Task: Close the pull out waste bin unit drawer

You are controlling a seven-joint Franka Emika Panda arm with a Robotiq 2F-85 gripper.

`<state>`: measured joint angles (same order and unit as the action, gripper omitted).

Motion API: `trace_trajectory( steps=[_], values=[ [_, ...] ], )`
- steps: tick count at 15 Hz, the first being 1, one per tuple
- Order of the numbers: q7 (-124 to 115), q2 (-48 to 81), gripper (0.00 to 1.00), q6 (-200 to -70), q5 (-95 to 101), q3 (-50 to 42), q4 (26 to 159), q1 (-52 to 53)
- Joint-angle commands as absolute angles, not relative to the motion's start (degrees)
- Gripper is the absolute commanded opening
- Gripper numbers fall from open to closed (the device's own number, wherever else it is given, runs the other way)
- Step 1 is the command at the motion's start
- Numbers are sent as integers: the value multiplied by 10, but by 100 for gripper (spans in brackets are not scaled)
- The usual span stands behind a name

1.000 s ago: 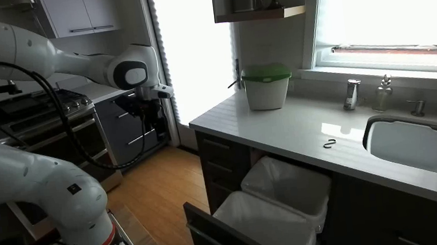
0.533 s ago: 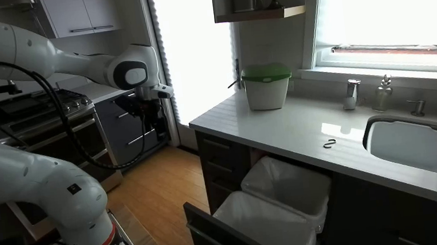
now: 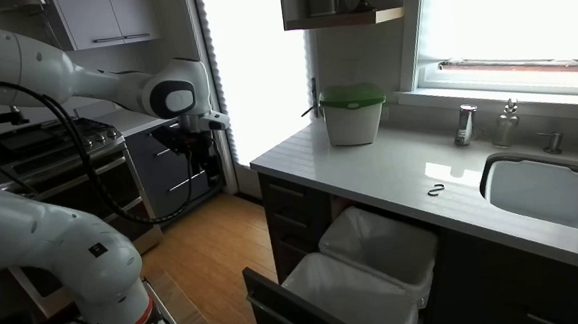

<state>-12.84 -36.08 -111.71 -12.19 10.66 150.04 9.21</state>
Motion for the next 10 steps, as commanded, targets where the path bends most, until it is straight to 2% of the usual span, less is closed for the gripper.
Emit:
trace_trajectory(
  steps=[1,10],
  values=[
    [-149,-372,100,-1109,-94,101,1508,61],
    [-206,-380,100,-1113,51,51,1545,-86]
  ],
)
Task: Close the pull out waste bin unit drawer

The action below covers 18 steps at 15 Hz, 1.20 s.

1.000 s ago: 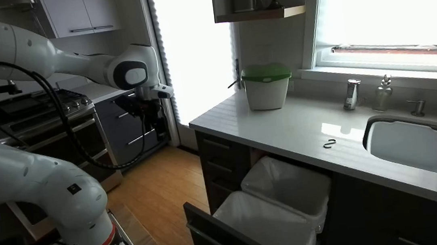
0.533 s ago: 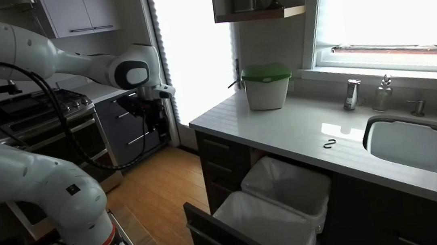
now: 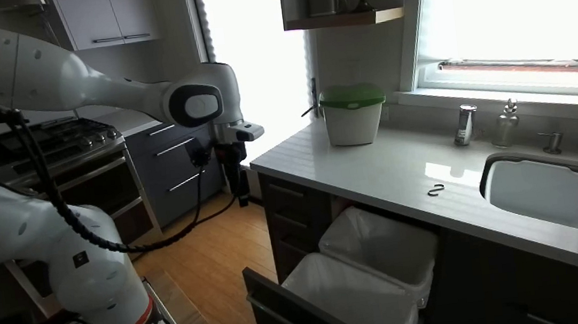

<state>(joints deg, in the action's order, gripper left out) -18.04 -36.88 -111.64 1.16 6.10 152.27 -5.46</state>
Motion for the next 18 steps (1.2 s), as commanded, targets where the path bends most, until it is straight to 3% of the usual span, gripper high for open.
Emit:
trace_trajectory(
  steps=[1,9,13,18],
  values=[
    [-211,-381,100,-1115,61,45,1552,-98],
    [-139,-370,100,-1082,216,-18,1572,-173],
    [-60,-347,100,-1130,300,-59,1576,-180],
    [-69,-354,100,-1117,290,-61,1574,-172]
  ],
)
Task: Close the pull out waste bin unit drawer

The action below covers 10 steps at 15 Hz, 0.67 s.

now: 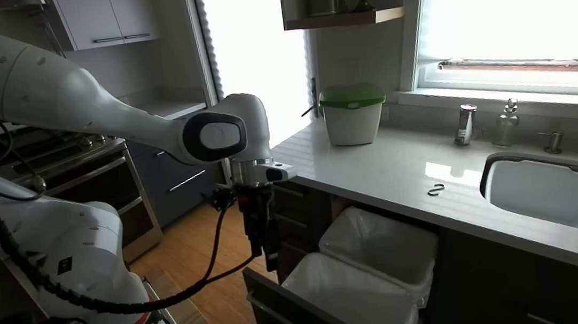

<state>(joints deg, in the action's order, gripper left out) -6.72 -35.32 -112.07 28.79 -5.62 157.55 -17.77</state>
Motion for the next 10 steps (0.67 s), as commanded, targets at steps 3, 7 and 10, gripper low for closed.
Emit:
trace_trajectory(
  steps=[3,7,10],
  values=[
    [-62,-343,100,-1121,301,-59,1574,-171],
    [-32,-311,100,-1122,333,-69,1573,-173],
    [15,-281,74,-1126,348,-85,1575,-167]
  ],
)
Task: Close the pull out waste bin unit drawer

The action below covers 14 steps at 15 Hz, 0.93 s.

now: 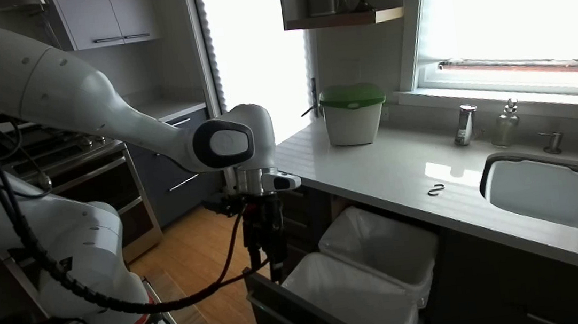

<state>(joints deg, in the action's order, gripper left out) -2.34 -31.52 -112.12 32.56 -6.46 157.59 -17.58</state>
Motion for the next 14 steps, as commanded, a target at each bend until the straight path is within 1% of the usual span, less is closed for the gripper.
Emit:
trace_trajectory(
  steps=[1,2,4,8,11,14],
  values=[
    [32,-271,73,-1126,351,-90,1575,-165],
    [49,-261,70,-1129,355,-96,1575,-164],
    [87,-241,53,-1133,353,-110,1574,-160],
    [147,-206,21,-1156,337,-138,1569,-156],
    [179,-183,1,-1187,316,-154,1567,-152],
    [195,-158,0,-1223,291,-160,1566,-147]
  ],
)
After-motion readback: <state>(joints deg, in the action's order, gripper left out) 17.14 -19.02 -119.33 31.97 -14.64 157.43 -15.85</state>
